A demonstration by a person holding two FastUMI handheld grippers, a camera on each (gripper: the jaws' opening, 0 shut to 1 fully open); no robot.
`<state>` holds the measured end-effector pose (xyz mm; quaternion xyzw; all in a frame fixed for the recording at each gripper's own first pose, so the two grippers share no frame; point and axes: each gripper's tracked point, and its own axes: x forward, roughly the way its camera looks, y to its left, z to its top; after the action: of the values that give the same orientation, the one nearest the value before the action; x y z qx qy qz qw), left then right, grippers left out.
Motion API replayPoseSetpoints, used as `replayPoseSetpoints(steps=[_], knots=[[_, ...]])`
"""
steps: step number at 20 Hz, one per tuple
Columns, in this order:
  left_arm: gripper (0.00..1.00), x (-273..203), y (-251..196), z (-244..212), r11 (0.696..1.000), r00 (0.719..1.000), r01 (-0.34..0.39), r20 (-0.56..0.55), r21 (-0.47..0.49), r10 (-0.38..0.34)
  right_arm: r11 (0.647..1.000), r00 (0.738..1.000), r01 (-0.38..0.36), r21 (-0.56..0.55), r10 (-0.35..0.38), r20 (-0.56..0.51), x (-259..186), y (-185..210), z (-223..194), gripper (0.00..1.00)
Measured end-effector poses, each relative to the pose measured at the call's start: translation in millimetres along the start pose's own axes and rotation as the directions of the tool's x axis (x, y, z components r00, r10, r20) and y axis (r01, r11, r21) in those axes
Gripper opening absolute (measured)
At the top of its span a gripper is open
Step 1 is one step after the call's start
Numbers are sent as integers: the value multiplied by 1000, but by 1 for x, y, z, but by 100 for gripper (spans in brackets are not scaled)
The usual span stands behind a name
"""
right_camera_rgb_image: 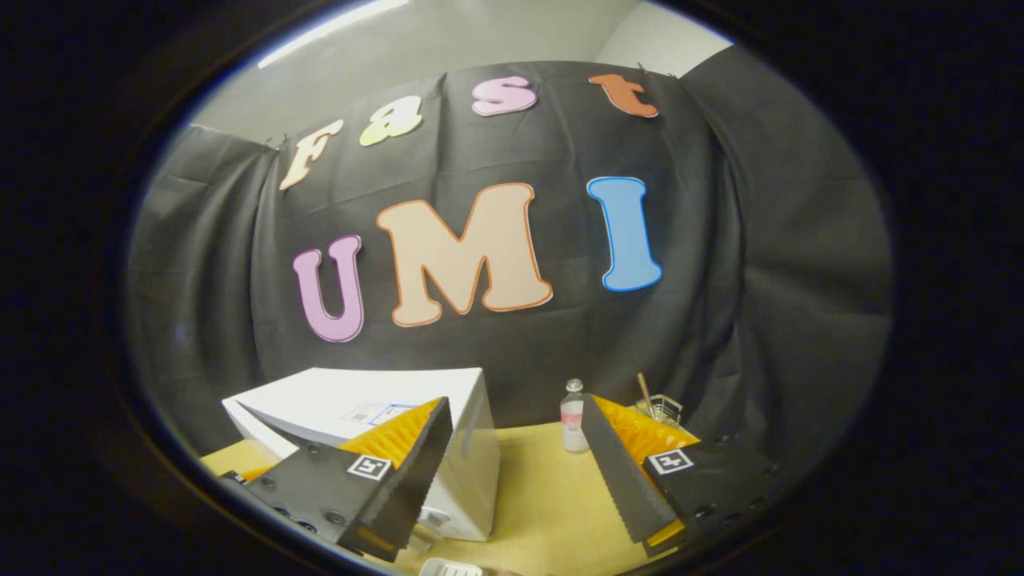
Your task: Open the microwave oven with the left hand, put the food in, and close the microwave oven.
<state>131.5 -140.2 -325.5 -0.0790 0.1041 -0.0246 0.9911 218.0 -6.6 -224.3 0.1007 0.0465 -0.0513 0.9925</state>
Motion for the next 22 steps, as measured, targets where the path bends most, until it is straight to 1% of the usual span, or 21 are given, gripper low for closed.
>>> replayPoseSetpoints(steps=[2, 4, 8, 9, 10, 12, 15, 19, 22], knots=[[1, 8, -3, -1, 1000, 1000, 1, 0, -3, -1, 1000, 1000, -10, 7, 10, 0, -1, 2, 0, 93], [1, 16, -4, -4, 1000, 1000, -4, -2, 7, 4, 1000, 1000, -14, 13, 14, -3, -1, 1, -1, 93], [2, 29, -9, -9, 999, 1000, 3, -14, 36, -2, 998, 999, -44, 34, 44, -18, 1, 8, -4, 93], [2, 28, -9, -10, 999, 1000, -2, -20, 39, 3, 998, 999, -46, 33, 47, -15, 1, 8, -3, 100], [1, 28, -10, -7, 999, 1000, 0, -10, 41, 1, 999, 999, -45, 29, 45, -10, 1, 8, -2, 93], [2, 31, -12, 0, 999, 1000, 8, 15, 44, -9, 999, 999, -46, 27, 46, -3, 0, 8, 0, 93], [2, 31, -11, -1, 999, 1000, 21, 18, 40, -22, 996, 997, -76, 47, 77, -14, -3, 13, -2, 93], [2, 33, -11, -2, 998, 999, 39, 6, 48, -39, 998, 999, -50, 40, 50, -16, 0, 3, -3, 93], [2, 34, -11, -2, 998, 999, 43, 9, 49, -43, 997, 999, -46, 61, 47, -17, 0, -1, -2, 92]])
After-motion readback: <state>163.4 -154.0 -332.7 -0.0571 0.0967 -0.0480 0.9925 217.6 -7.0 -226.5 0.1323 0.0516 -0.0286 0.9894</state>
